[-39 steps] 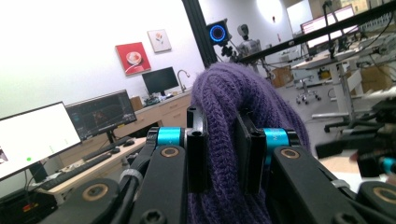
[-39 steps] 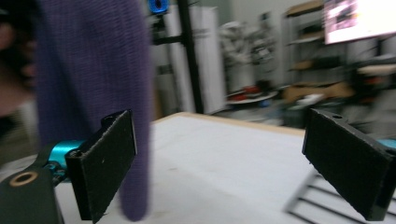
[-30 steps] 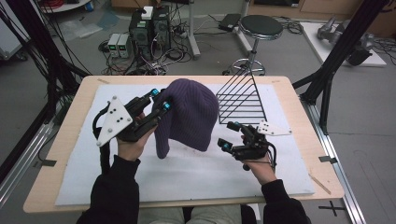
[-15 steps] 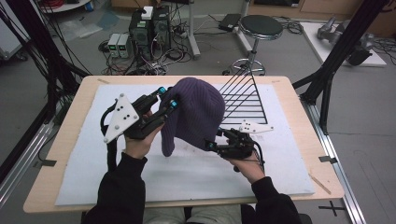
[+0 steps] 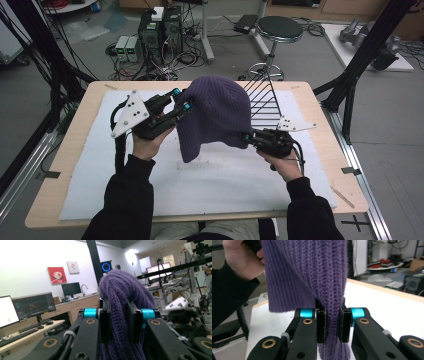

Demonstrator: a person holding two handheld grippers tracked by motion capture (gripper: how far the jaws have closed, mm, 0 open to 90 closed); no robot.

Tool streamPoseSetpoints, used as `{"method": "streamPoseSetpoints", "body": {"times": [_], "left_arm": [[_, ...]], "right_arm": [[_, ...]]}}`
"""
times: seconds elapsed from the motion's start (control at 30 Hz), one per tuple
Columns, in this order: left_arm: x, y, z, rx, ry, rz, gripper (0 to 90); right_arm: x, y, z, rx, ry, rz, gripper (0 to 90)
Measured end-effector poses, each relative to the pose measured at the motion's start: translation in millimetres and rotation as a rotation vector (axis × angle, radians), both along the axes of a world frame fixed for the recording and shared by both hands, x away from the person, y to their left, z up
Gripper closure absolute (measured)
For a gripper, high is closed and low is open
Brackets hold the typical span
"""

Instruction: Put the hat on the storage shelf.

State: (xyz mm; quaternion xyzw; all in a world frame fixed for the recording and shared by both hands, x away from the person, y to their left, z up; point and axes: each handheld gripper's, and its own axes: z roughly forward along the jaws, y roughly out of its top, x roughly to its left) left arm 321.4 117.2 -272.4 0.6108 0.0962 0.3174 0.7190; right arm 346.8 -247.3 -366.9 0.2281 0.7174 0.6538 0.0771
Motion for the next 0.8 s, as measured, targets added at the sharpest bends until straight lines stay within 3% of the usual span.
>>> {"method": "streamPoseSetpoints", "body": {"times": [0.1,0.3,0.57,0.8], "left_arm": [[9.7,-2.5,6.7,0.035,0.000,0.004,76.4],[25.3,-10.2,17.6,0.051,-0.004,-0.002,76.4],[50.1,-13.1,11.9,0.011,0.013,0.027,76.5],[58.8,-13.7,11.2,-0.029,0.016,0.043,76.5]], "right_arm": [[4.3,-9.5,8.5,-0.014,-0.002,-0.023,81.5],[12.8,-22.7,23.6,-0.027,-0.012,-0.052,81.2],[28.4,-36.3,38.4,-0.065,-0.028,-0.099,80.8],[41.8,-36.9,52.6,-0.105,-0.037,-0.121,80.5]]}}
